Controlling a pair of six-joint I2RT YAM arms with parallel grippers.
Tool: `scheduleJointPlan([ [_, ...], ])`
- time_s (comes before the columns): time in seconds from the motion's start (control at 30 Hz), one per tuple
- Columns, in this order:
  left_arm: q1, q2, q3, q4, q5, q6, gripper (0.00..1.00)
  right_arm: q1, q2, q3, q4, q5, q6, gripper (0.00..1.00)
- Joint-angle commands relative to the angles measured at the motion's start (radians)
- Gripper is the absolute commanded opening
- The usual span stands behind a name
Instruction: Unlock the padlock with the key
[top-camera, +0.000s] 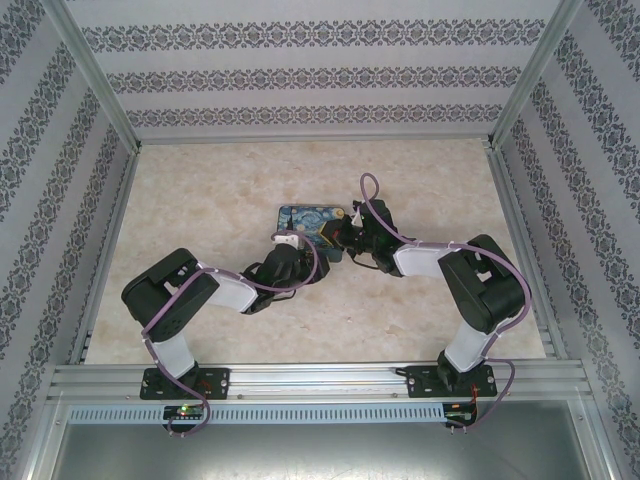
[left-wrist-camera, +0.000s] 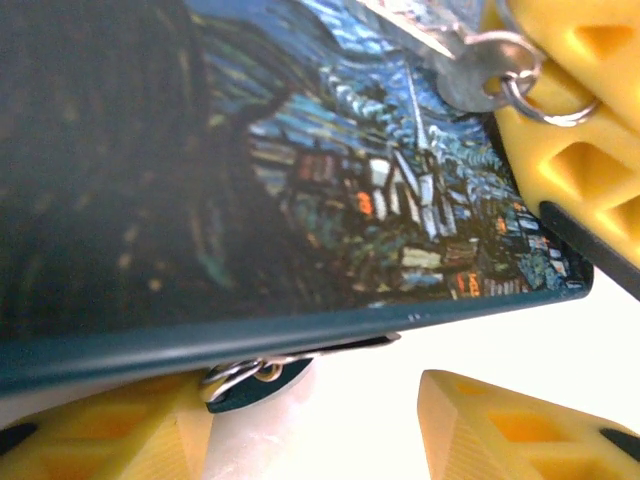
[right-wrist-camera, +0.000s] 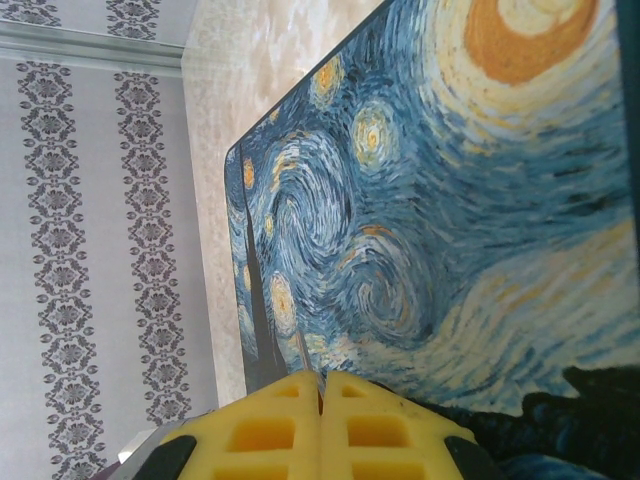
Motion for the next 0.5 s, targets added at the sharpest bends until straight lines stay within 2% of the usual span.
scheduleJointPlan([
  [0.0,0.013,0.007,-0.011,0.076,-0.021,-0.056,0.53,-0.005,0.012,-0.013,0.002,0.005,0.006,0.0],
  [0.2,0.015,0.045,-0.012,0.152,-0.014,-0.099,0.49,-0.006,0.01,-0.013,0.002,0.004,0.006,0.0],
  [0.47,0.015,0.011,-0.043,0.178,-0.017,-0.131,0.48,-0.006,0.02,-0.007,0.006,0.002,0.008,0.0],
])
